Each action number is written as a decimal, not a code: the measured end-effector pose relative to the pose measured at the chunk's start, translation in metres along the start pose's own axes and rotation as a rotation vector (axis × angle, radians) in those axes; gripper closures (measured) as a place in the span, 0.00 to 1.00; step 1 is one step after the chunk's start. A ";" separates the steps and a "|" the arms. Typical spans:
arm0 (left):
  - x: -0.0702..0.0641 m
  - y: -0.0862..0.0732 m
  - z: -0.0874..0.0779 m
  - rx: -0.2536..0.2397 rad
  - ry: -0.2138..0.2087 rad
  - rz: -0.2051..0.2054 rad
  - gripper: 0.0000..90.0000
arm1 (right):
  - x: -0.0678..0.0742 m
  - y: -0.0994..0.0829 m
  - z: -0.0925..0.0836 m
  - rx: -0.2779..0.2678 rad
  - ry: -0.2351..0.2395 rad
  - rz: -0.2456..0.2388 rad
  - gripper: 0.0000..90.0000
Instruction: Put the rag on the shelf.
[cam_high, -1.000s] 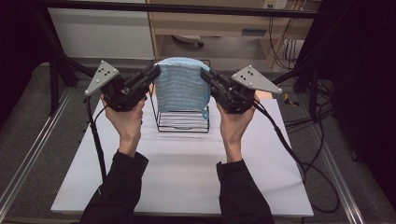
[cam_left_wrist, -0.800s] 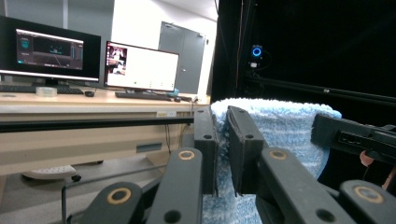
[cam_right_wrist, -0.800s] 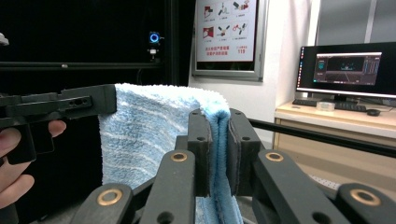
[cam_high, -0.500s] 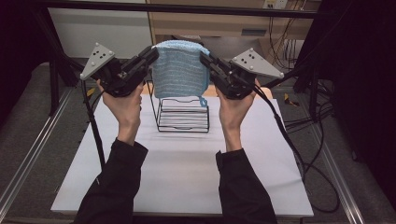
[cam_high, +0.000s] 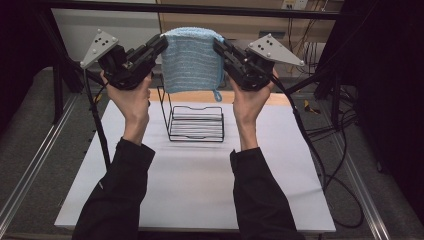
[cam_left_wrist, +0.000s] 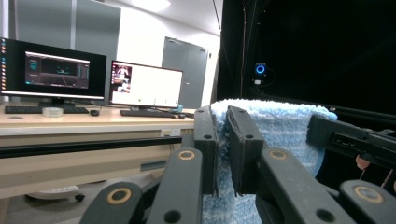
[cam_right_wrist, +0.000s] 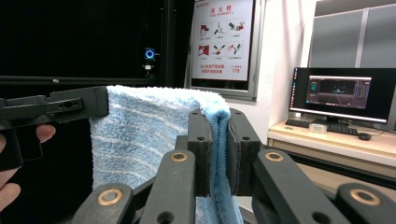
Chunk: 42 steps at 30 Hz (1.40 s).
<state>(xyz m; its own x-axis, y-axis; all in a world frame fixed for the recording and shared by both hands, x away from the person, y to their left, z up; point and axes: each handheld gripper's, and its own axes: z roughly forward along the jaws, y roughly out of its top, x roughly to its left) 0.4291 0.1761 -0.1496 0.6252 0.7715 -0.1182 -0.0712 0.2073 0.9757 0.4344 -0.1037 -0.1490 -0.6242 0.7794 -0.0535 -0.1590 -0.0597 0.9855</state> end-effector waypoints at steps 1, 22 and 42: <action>0.001 0.001 0.001 -0.003 -0.001 -0.003 0.92 | -0.001 0.001 0.001 -0.002 -0.001 -0.003 0.91; 0.011 0.028 0.025 -0.014 0.012 0.021 0.92 | -0.020 0.021 0.030 -0.025 -0.018 -0.030 0.91; 0.040 -0.008 0.059 0.084 0.021 0.001 0.91 | -0.045 -0.013 0.050 0.071 -0.045 -0.002 0.91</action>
<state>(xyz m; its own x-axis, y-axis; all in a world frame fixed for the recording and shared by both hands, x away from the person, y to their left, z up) 0.5003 0.1699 -0.1508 0.6085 0.7844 -0.1207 -0.0055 0.1562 0.9877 0.5029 -0.1069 -0.1517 -0.5886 0.8069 -0.0501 -0.1051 -0.0150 0.9944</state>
